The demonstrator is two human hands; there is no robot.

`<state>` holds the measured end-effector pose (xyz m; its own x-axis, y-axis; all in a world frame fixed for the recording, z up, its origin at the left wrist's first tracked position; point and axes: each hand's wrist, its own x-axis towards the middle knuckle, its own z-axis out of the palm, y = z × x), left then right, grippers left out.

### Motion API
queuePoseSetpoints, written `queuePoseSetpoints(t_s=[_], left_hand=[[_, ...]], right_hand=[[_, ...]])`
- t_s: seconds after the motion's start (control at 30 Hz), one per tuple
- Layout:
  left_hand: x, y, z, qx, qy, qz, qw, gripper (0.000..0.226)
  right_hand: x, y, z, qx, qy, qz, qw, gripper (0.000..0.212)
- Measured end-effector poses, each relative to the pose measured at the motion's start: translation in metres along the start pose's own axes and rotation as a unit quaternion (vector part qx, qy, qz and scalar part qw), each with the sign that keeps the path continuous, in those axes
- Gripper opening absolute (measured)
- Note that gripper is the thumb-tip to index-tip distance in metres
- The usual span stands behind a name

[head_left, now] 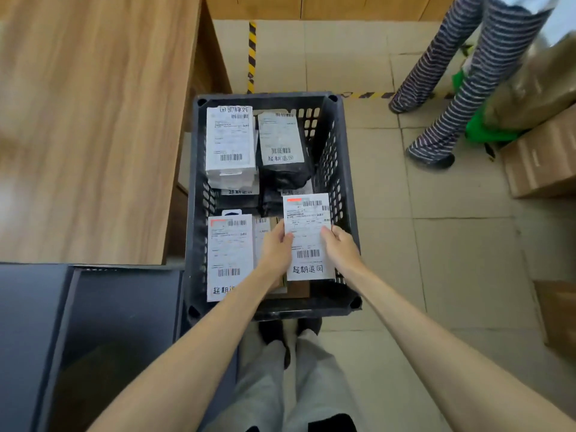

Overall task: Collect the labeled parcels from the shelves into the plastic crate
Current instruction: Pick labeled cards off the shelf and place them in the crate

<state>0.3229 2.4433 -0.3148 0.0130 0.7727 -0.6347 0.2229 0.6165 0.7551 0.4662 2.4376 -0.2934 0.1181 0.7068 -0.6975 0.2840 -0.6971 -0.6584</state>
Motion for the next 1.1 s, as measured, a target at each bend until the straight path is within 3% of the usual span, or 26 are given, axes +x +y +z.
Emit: queuePoseSetpoints(t_s=[0.43, 0.67, 0.93, 1.1], left_hand=[[0.03, -0.033, 0.017, 0.022, 0.006, -0.104, 0.994, 0.033], [0.039, -0.036, 0.016, 0.049, -0.006, -0.139, 0.989, 0.034], [0.028, -0.04, 0.02, 0.074, 0.018, -0.091, 0.993, 0.038], [0.016, -0.027, 0.014, 0.133, 0.038, -0.036, 0.99, 0.034]], right_hand=[[0.039, 0.033, 0.025, 0.027, -0.025, 0.054, 0.998, 0.049], [0.042, 0.04, 0.033, 0.05, -0.052, 0.066, 0.995, 0.038], [0.046, 0.045, 0.033, 0.019, -0.038, 0.064, 0.997, 0.051], [0.03, 0.026, 0.023, -0.077, -0.009, 0.011, 0.997, 0.038]])
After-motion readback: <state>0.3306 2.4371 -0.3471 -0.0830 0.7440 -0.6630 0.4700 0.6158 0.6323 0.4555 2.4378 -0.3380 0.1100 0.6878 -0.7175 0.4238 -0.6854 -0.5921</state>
